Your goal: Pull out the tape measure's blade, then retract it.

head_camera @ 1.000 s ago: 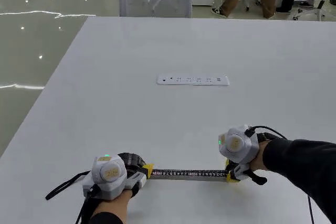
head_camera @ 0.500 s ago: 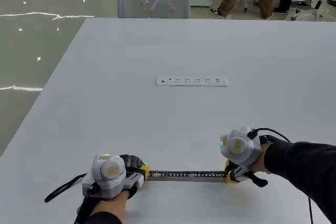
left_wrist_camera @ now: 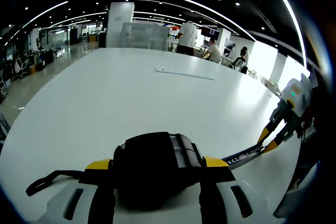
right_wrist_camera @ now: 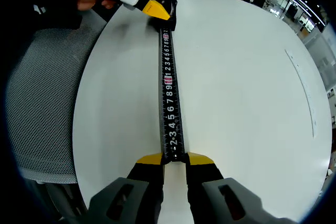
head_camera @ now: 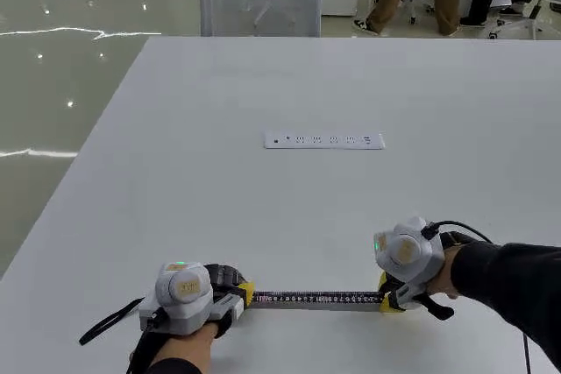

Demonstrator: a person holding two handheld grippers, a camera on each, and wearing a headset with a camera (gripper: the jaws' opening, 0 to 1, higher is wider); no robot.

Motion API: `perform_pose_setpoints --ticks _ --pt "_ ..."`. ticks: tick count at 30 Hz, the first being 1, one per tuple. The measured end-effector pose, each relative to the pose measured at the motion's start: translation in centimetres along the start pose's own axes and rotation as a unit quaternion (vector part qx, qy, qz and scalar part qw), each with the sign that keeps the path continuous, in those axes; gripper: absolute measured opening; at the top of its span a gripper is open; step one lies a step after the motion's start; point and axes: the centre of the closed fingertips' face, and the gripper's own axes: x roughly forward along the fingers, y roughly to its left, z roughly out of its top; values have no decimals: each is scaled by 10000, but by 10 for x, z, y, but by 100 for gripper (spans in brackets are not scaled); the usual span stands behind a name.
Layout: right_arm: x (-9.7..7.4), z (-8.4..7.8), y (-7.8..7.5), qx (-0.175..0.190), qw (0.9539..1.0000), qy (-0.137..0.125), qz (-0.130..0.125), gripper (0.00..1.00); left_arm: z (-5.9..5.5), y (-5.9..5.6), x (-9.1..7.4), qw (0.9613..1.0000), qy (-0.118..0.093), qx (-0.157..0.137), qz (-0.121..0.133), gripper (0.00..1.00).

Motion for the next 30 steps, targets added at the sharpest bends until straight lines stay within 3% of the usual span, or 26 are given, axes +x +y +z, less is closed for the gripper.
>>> perform_pose_setpoints --ticks 30 --pt "11 31 1 110 9999 -131 16 12 -1 0 -1 9999 61 -72 -56 61"
